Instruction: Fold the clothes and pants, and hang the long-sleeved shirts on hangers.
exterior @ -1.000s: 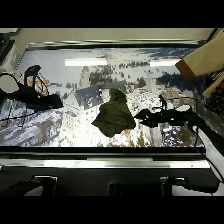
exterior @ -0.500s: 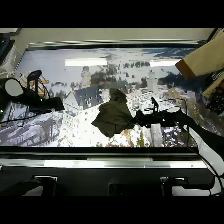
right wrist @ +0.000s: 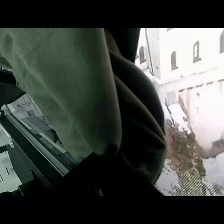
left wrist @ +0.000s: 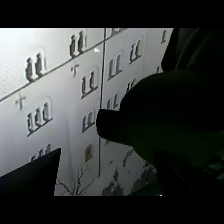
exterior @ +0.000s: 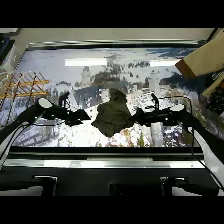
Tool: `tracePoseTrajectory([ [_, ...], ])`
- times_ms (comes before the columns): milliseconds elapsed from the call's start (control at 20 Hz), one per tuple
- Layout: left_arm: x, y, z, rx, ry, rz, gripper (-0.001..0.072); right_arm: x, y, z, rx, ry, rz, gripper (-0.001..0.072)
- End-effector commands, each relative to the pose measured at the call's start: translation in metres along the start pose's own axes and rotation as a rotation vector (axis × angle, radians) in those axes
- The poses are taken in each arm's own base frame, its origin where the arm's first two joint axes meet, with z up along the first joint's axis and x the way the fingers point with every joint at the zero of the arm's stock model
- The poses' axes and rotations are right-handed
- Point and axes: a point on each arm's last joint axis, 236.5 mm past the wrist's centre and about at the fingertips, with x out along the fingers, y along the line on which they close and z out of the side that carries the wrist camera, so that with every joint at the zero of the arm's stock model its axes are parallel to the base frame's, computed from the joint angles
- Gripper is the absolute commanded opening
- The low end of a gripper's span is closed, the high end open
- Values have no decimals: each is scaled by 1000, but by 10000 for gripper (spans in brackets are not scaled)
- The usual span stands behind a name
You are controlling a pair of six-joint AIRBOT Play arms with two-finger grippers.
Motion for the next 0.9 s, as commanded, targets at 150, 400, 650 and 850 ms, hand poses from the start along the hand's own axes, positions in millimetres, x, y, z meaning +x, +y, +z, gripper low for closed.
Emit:
tracePoseTrajectory([
  [150,39,-18,-6,-50,36,-122,707,-3,8,-3,18,4,11,34],
  [400,40,-18,-4,-59,30,-123,345,-4,9,-3,16,2,12,34],
  [650,25,-42,10,-27,-10,-177,18,-16,28,-4,-37,-19,30,32],
  [850,-63,-123,75,172,-242,-271,17,-85,105,33,-253,-220,81,32],
])
